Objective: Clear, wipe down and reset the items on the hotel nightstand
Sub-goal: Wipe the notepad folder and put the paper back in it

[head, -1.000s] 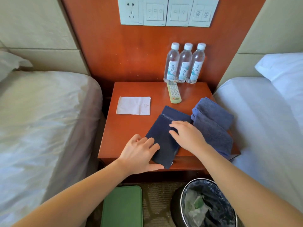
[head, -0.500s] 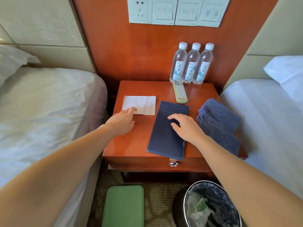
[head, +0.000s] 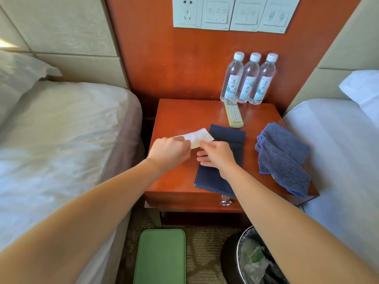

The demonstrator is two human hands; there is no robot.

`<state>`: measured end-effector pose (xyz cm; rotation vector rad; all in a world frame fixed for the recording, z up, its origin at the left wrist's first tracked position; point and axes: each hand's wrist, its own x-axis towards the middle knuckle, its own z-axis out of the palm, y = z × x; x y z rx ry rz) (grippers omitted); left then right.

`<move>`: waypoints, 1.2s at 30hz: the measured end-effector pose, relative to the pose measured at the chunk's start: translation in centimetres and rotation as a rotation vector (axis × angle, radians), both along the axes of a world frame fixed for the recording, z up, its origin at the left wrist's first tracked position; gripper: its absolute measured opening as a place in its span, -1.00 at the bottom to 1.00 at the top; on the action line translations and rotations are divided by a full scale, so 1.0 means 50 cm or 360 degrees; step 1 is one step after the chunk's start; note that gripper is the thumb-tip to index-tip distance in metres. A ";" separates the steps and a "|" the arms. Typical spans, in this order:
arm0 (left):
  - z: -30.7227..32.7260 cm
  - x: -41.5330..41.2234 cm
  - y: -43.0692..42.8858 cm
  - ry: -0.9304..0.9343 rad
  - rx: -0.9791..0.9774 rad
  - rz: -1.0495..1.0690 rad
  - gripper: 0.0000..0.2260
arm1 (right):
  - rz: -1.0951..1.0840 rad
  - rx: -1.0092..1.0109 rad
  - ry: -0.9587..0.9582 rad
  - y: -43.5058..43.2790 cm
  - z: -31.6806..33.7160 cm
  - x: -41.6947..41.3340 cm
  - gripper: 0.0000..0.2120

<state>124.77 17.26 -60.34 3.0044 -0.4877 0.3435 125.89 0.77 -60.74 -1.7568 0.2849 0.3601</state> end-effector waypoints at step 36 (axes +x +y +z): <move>-0.048 0.028 -0.078 0.0781 0.0206 -0.0419 -0.35 | 0.0298 -0.1289 -0.1005 -0.229 -0.018 0.041 -0.56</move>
